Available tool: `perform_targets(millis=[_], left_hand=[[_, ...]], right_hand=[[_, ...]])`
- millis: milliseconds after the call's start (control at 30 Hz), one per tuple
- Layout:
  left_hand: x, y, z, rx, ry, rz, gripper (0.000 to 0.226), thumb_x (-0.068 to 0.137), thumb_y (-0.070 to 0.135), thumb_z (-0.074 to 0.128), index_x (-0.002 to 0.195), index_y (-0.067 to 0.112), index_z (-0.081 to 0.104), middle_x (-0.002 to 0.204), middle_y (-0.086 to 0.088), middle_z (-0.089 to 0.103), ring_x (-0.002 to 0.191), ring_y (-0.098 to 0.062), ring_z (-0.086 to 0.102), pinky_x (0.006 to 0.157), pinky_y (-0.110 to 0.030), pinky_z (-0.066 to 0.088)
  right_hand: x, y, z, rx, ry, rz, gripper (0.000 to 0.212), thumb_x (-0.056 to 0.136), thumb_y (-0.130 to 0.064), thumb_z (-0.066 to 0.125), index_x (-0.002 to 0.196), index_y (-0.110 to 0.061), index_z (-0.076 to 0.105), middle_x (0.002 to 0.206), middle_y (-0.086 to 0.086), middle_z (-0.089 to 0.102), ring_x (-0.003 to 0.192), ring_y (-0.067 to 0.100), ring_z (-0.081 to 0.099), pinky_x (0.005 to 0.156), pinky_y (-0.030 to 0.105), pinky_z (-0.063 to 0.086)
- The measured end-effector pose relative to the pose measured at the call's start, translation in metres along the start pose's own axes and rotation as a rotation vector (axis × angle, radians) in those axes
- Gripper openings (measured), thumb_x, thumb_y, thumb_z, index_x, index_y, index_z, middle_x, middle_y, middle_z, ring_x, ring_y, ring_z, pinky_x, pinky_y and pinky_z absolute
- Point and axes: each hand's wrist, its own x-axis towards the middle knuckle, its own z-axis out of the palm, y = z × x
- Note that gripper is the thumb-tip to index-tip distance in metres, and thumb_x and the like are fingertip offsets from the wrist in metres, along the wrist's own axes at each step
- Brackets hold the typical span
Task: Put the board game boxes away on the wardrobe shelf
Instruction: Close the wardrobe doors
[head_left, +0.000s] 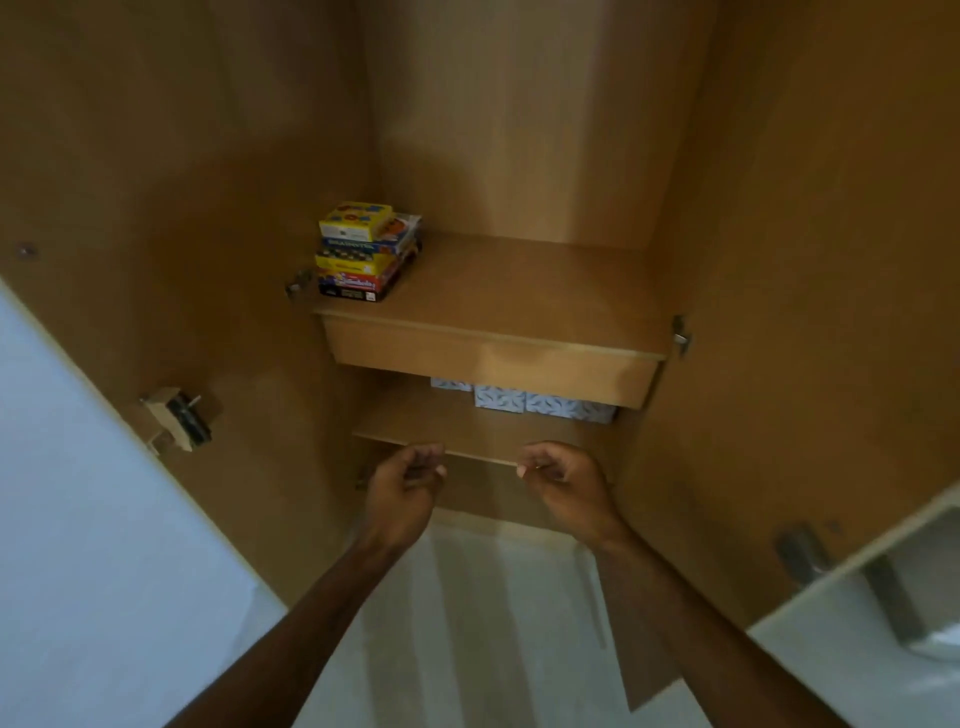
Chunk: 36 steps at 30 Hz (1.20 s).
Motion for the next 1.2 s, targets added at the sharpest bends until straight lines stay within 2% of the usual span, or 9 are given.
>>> perform_targets(millis=[100, 200, 333, 567, 633, 767, 933, 1067, 1200], left_hand=[[-0.036, 0.015, 0.048, -0.026, -0.032, 0.015, 0.023, 0.088, 0.001, 0.062, 0.101, 0.021, 0.066, 0.099, 0.006, 0.069, 0.09, -0.007, 0.064, 0.082, -0.022, 0.05], [-0.072, 0.036, 0.102, -0.034, -0.075, 0.035, 0.022, 0.089, 0.0, 0.061, 0.101, 0.018, 0.066, 0.096, 0.01, 0.068, 0.088, -0.002, 0.062, 0.076, -0.012, 0.05], [-0.103, 0.072, 0.176, -0.033, -0.153, 0.111, 0.024, 0.088, -0.004, 0.059, 0.105, 0.012, 0.066, 0.095, 0.009, 0.066, 0.087, -0.006, 0.062, 0.071, -0.003, 0.046], [-0.124, 0.153, 0.281, -0.023, -0.322, 0.304, 0.028, 0.088, 0.005, 0.062, 0.115, 0.014, 0.063, 0.113, 0.001, 0.065, 0.1, -0.007, 0.061, 0.079, -0.011, 0.049], [-0.128, 0.172, 0.3, -0.03, -0.388, 0.317, 0.034, 0.089, 0.005, 0.062, 0.119, 0.018, 0.059, 0.118, 0.004, 0.061, 0.101, -0.006, 0.06, 0.075, -0.01, 0.049], [-0.134, 0.2, 0.322, -0.048, -0.45, 0.334, 0.042, 0.089, 0.005, 0.061, 0.126, 0.021, 0.055, 0.124, 0.008, 0.057, 0.107, -0.012, 0.059, 0.079, -0.021, 0.053], [-0.14, 0.208, 0.324, -0.077, -0.47, 0.296, 0.042, 0.089, 0.004, 0.06, 0.127, 0.02, 0.053, 0.119, 0.01, 0.056, 0.105, -0.011, 0.059, 0.072, -0.017, 0.05], [-0.142, 0.202, 0.314, -0.092, -0.478, 0.29, 0.044, 0.089, 0.003, 0.059, 0.129, 0.02, 0.052, 0.125, 0.006, 0.055, 0.107, -0.011, 0.059, 0.072, -0.019, 0.054], [-0.142, 0.192, 0.292, -0.109, -0.447, 0.296, 0.046, 0.088, 0.01, 0.064, 0.131, 0.022, 0.052, 0.125, 0.008, 0.058, 0.109, -0.01, 0.059, 0.071, -0.018, 0.054]], right_hand=[[-0.043, 0.015, -0.043, 0.008, 0.033, 0.01, 0.016, 0.083, -0.016, 0.07, 0.09, -0.03, 0.07, 0.087, -0.008, 0.072, 0.085, 0.011, 0.067, 0.08, 0.028, 0.052], [-0.083, 0.028, -0.099, -0.013, 0.067, 0.03, 0.014, 0.084, -0.012, 0.069, 0.096, -0.018, 0.072, 0.089, -0.003, 0.072, 0.083, 0.01, 0.065, 0.08, 0.026, 0.051], [-0.122, 0.042, -0.192, -0.101, 0.168, 0.054, 0.014, 0.083, -0.016, 0.07, 0.096, -0.022, 0.072, 0.089, -0.007, 0.072, 0.082, 0.003, 0.065, 0.075, 0.019, 0.049], [-0.147, 0.049, -0.323, -0.258, 0.42, 0.001, 0.008, 0.083, -0.015, 0.069, 0.08, -0.02, 0.074, 0.079, -0.007, 0.072, 0.076, 0.007, 0.067, 0.075, 0.029, 0.055], [-0.141, 0.044, -0.341, -0.237, 0.496, 0.022, 0.007, 0.085, -0.016, 0.067, 0.089, -0.02, 0.072, 0.087, -0.006, 0.071, 0.083, 0.01, 0.066, 0.08, 0.032, 0.054], [-0.118, 0.027, -0.355, -0.2, 0.415, -0.021, 0.035, 0.089, -0.004, 0.057, 0.123, -0.014, 0.061, 0.115, -0.002, 0.064, 0.104, 0.013, 0.06, 0.088, 0.031, 0.052], [-0.113, 0.022, -0.349, -0.185, 0.262, -0.132, 0.04, 0.088, 0.009, 0.05, 0.117, -0.014, 0.064, 0.106, -0.002, 0.068, 0.096, 0.009, 0.065, 0.072, 0.011, 0.051], [-0.114, 0.023, -0.342, -0.176, 0.25, -0.161, 0.041, 0.089, 0.008, 0.051, 0.12, -0.016, 0.063, 0.107, -0.006, 0.068, 0.098, 0.003, 0.063, 0.077, 0.014, 0.051], [-0.11, 0.016, -0.323, -0.155, 0.236, -0.2, 0.036, 0.09, 0.005, 0.053, 0.114, -0.017, 0.067, 0.098, -0.012, 0.068, 0.088, -0.008, 0.064, 0.073, 0.007, 0.05]])
